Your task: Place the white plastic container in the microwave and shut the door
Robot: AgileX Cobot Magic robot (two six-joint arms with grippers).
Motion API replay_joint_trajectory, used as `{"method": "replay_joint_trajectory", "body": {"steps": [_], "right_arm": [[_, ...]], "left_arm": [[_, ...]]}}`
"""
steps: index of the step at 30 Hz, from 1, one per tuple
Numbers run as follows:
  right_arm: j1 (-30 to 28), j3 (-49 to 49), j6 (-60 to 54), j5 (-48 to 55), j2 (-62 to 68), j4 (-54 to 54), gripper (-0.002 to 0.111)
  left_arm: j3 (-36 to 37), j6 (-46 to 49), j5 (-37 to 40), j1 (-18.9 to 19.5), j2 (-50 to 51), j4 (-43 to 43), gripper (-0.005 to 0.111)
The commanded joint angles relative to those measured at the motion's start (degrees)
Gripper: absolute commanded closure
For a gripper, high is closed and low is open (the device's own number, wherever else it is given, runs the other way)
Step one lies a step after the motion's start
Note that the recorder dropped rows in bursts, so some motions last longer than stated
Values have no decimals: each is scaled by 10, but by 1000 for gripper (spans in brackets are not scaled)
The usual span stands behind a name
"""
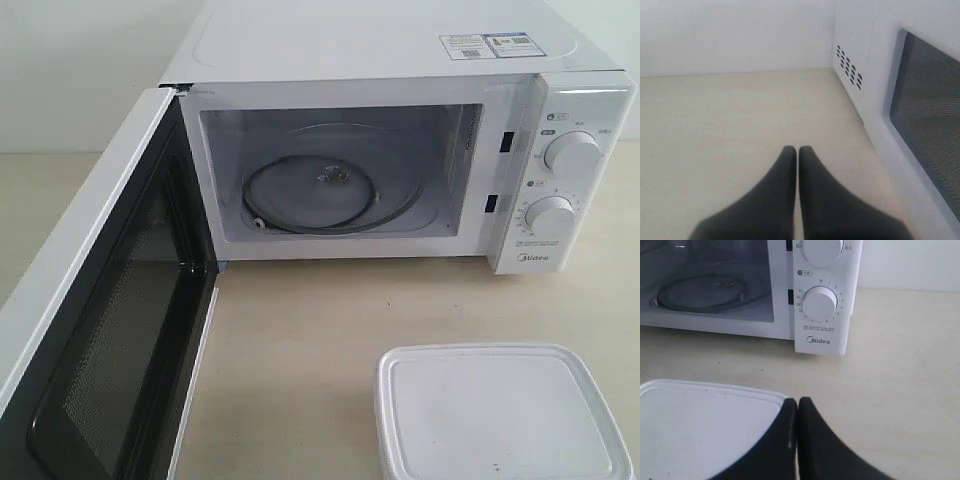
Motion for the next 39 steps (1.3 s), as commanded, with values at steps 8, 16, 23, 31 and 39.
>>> {"method": "replay_joint_trajectory", "body": {"steps": [8,16,23,31,39], "right_arm": [[-1,0,-1,-14,-3,-2,109],[-1,0,-1,-15,-3,-2,109],[-1,0,-12,-15,-3,-7,109],[-1,0,-12,-43,-3,-7,109],[-1,0,-11,-270,-3,-4,109]], "left_arm": [[2,-2,0,2,-1,1,103],[2,-2,0,2,-1,1,103],[2,-2,0,2,-1,1,103],[2,-2,0,2,-1,1,103],[2,-2,0,2,-1,1,103]]}}
